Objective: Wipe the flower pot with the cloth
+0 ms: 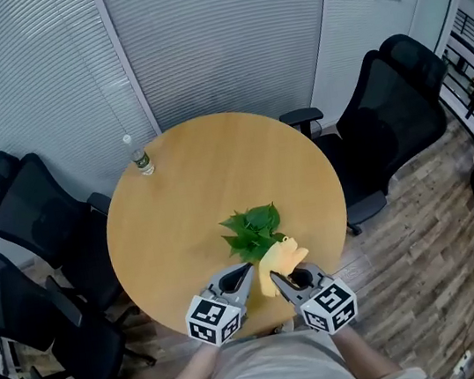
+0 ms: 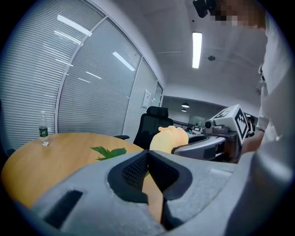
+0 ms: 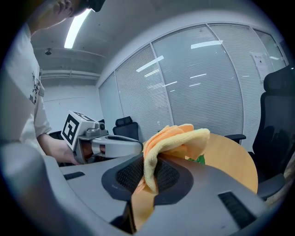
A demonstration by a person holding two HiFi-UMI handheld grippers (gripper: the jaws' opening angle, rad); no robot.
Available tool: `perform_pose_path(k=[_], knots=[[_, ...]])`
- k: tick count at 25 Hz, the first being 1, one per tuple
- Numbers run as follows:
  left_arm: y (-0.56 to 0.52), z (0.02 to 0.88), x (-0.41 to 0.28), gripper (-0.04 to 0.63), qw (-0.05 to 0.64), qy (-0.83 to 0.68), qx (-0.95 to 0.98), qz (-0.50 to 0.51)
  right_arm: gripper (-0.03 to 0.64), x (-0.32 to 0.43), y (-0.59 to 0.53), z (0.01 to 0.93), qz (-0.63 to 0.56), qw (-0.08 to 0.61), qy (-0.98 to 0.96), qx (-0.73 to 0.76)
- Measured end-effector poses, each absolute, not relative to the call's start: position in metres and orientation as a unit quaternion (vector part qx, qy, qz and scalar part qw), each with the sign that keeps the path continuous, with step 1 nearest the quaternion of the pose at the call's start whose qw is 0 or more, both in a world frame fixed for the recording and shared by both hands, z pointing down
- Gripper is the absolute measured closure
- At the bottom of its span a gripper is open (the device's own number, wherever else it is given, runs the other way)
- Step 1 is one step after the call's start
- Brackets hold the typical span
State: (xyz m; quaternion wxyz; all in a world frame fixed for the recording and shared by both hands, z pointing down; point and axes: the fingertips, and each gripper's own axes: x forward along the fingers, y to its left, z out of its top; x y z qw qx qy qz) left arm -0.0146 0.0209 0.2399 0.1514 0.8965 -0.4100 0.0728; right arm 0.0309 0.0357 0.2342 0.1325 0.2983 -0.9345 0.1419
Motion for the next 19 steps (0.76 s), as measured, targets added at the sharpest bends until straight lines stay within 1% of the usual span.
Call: perform_pose_path(k=[11,19], knots=[[0.019,0.242,0.009,0.584,0.163,-0.385,0.905,0.072,0.563,0.049,0.039,0.237,0.16,0.118,-0.926,0.322],[0.008,0.235,-0.001,0.584,0.142,-0.396,0.904,0.073,0.563,0.039,0.022,0.232,0.151,0.11,-0.93,0.315]])
